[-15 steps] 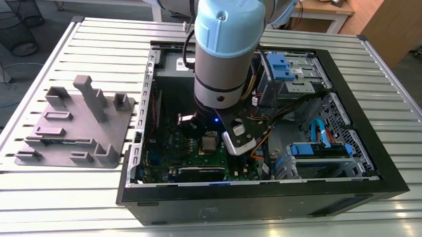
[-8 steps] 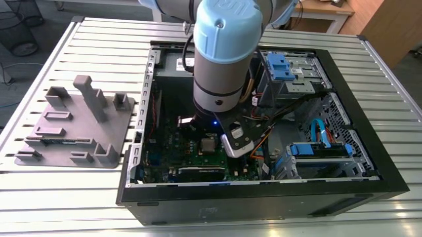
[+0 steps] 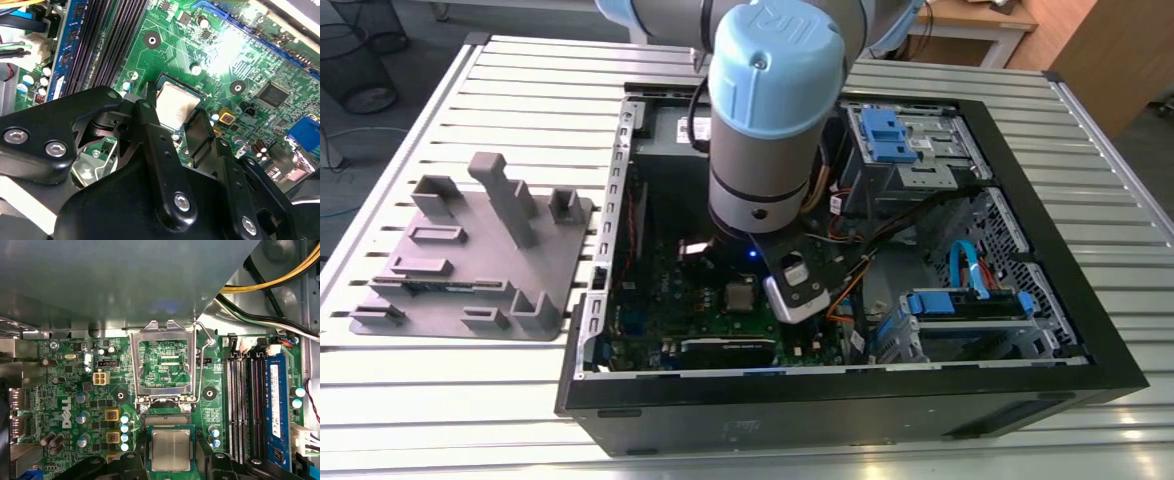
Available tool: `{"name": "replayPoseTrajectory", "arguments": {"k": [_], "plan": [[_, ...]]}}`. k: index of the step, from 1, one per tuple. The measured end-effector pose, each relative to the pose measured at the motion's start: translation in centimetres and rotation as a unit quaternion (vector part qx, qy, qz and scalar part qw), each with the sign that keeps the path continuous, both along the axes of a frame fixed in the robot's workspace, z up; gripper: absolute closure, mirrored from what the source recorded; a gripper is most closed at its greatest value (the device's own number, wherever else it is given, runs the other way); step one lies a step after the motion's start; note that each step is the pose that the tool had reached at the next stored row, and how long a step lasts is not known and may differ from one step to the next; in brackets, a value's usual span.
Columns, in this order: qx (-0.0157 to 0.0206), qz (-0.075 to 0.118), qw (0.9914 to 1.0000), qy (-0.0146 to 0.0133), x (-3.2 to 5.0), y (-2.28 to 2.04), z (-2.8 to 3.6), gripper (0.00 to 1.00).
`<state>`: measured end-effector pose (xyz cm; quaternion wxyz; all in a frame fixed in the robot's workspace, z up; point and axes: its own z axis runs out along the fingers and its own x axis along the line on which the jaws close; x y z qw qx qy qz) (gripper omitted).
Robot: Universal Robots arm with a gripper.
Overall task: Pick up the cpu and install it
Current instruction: 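Place the cpu into insertion slot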
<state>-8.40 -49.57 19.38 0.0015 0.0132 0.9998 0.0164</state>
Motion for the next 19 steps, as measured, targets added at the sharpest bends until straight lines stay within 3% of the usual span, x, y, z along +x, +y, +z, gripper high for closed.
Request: {"name": "replayPoseTrajectory", "arguments": {"k": [19], "plan": [[0.0019,0.017,0.99986,-0.0003,-0.05,0.0,-0.19,0.53]]}}
